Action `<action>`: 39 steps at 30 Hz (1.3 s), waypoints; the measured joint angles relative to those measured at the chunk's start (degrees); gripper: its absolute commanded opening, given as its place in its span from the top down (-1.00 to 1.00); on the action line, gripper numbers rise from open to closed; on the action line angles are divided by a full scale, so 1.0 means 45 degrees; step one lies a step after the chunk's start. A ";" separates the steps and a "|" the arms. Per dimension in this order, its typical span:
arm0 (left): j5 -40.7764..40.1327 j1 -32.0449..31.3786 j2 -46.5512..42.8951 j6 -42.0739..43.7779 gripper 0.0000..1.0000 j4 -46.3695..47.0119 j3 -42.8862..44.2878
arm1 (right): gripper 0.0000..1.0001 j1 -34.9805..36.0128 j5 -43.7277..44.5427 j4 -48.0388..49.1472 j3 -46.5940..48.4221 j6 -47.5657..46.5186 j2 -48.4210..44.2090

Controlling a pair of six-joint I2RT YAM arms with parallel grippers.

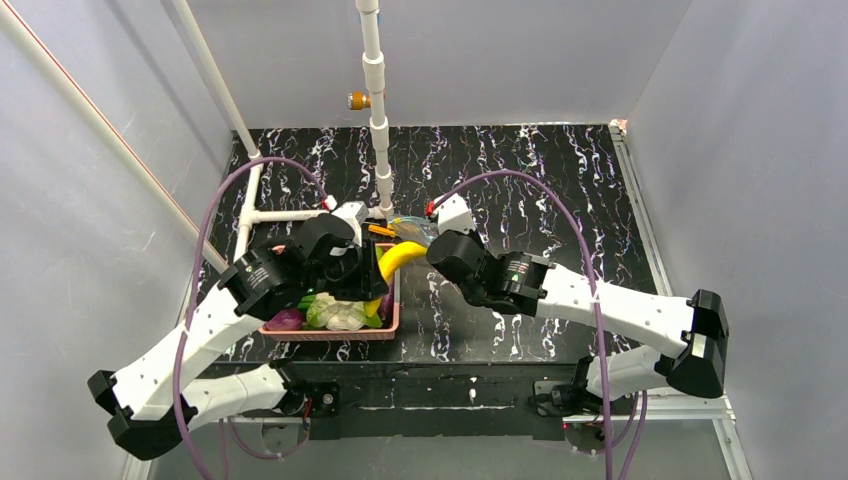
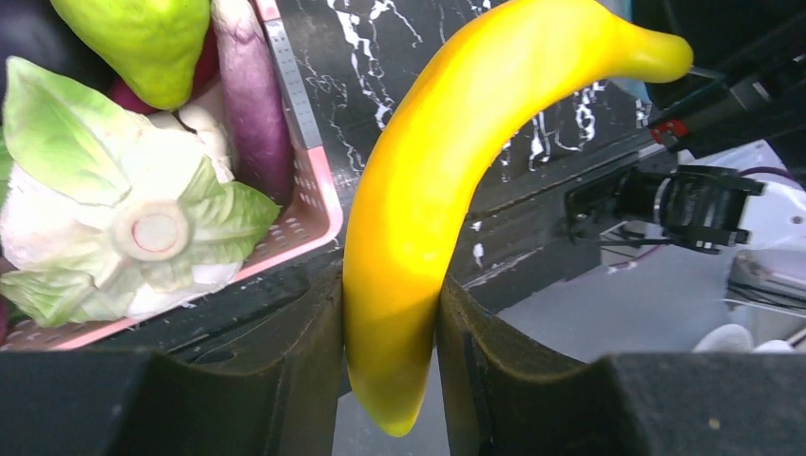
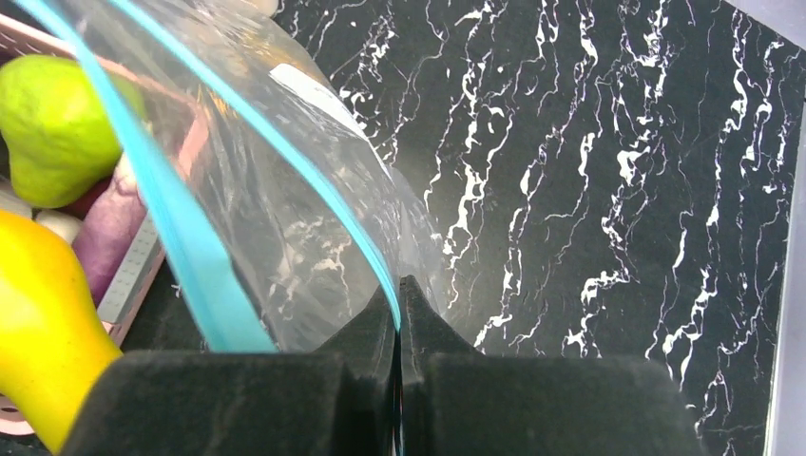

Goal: Place the food in the zip-top bag and seal the zipper
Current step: Place the fake fruit in the zipper food storage bag.

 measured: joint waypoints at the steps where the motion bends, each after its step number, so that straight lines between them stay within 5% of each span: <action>1: 0.0078 0.0019 -0.0214 -0.0180 1.00 0.0058 -0.0087 | 0.97 -0.0024 -0.0010 0.0117 0.0000 -0.0029 -0.0015; 17: -0.0340 0.0015 -0.0257 -0.4114 1.00 0.0476 -0.0024 | 0.97 -0.0233 -0.0034 0.0437 0.0466 -0.0695 0.0199; 31: -0.4333 0.0015 0.0889 0.1734 1.00 -0.1681 0.2803 | 0.97 -0.1044 -0.2613 -0.0724 0.2540 -0.0928 0.1112; 39: -0.4988 0.0000 0.1117 0.4585 1.00 -0.1938 0.4935 | 0.97 -0.1379 -0.3687 -0.1583 0.3643 -0.0913 0.1826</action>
